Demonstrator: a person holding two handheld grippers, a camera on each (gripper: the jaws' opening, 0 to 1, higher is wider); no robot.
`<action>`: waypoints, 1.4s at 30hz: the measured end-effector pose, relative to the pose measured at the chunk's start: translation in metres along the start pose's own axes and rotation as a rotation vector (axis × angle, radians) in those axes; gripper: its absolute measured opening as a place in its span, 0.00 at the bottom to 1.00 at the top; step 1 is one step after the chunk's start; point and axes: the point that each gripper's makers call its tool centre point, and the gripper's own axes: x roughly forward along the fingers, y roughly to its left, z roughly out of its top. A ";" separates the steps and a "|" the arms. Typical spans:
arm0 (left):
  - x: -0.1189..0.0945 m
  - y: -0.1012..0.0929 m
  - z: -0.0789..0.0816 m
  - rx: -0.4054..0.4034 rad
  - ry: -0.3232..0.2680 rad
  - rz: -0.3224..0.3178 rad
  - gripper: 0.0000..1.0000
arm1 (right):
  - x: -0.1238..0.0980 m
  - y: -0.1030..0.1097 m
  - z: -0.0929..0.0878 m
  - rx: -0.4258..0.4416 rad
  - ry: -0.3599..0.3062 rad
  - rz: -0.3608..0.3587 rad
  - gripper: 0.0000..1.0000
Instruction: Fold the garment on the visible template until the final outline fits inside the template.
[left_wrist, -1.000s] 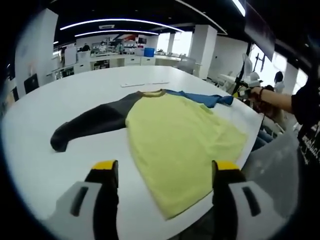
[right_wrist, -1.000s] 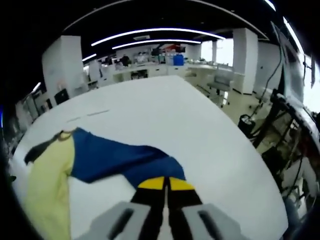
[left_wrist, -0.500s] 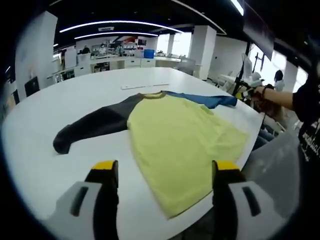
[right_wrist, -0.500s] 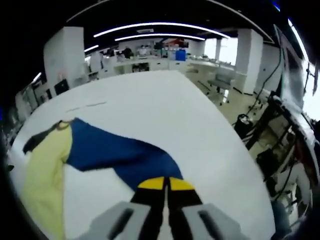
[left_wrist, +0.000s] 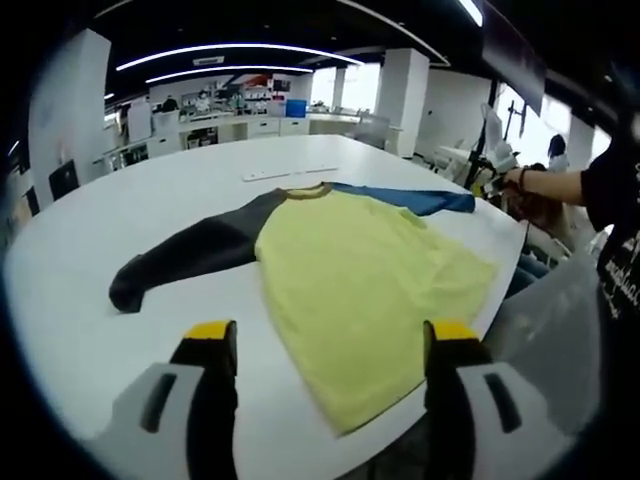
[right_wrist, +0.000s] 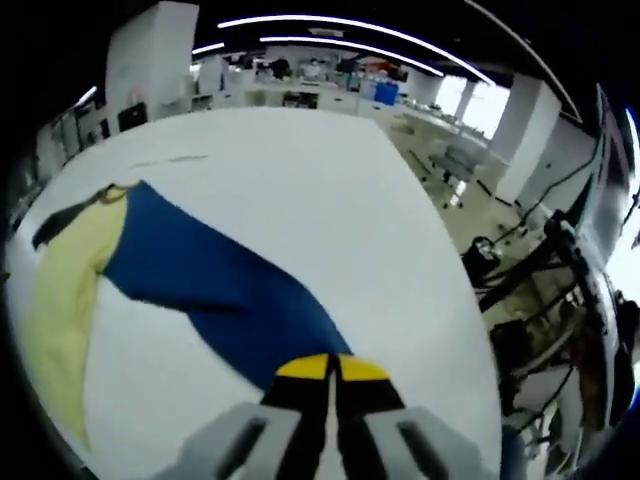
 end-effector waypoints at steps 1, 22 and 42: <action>0.000 0.000 0.000 -0.001 0.001 -0.001 0.73 | 0.000 0.001 0.001 -0.013 0.000 -0.004 0.00; 0.000 -0.011 0.003 -0.002 0.008 0.016 0.75 | -0.009 0.001 -0.005 0.274 -0.056 -0.032 0.19; -0.005 -0.008 0.000 -0.021 0.008 0.034 0.78 | -0.003 0.026 -0.043 0.438 0.011 -0.023 0.20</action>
